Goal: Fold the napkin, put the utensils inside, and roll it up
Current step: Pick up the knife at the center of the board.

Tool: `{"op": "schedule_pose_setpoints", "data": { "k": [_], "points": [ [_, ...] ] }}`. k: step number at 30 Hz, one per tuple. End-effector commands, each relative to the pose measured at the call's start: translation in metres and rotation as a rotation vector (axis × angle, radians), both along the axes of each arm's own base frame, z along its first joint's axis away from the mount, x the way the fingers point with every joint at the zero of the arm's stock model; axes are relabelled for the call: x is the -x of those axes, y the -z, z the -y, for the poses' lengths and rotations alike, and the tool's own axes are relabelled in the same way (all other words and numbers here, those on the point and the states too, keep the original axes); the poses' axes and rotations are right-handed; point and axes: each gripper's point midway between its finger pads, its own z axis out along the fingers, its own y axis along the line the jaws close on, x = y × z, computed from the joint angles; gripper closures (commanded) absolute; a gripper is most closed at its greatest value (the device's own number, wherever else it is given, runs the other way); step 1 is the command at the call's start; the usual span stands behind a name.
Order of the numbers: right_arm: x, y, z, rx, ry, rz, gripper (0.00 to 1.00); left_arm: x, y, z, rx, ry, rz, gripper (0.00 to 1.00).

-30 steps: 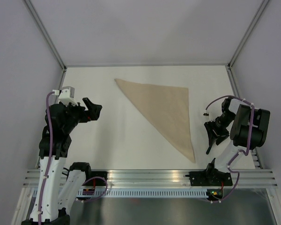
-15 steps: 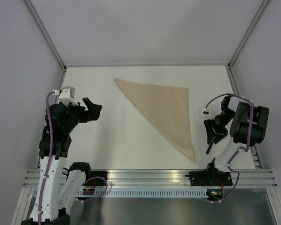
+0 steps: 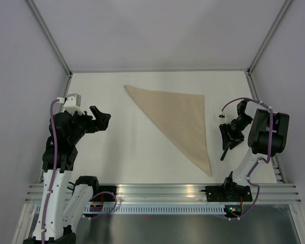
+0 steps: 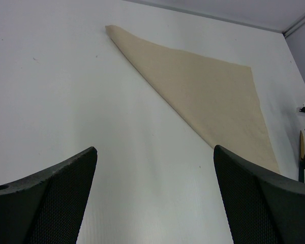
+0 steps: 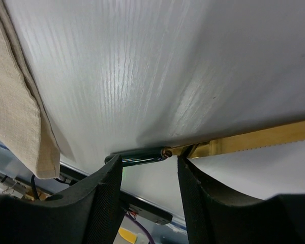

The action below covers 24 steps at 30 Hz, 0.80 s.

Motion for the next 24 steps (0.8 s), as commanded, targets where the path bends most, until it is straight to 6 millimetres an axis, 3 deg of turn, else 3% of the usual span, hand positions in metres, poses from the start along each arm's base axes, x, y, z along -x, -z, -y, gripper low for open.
{"op": "schedule_pose_setpoints", "data": {
  "k": [1,15,24],
  "points": [
    [-0.053,0.018,0.025,0.131,0.032,0.169,0.46,-0.001,-0.004,0.004,-0.005,0.03,0.021,0.0],
    [-0.08,0.025,0.027,0.289,0.02,0.224,0.49,-0.001,-0.003,0.004,-0.003,0.028,0.018,0.0],
    [-0.093,0.028,0.019,0.386,-0.044,0.275,0.58,-0.001,-0.003,0.005,-0.001,0.03,0.017,0.0]
  ]
}}
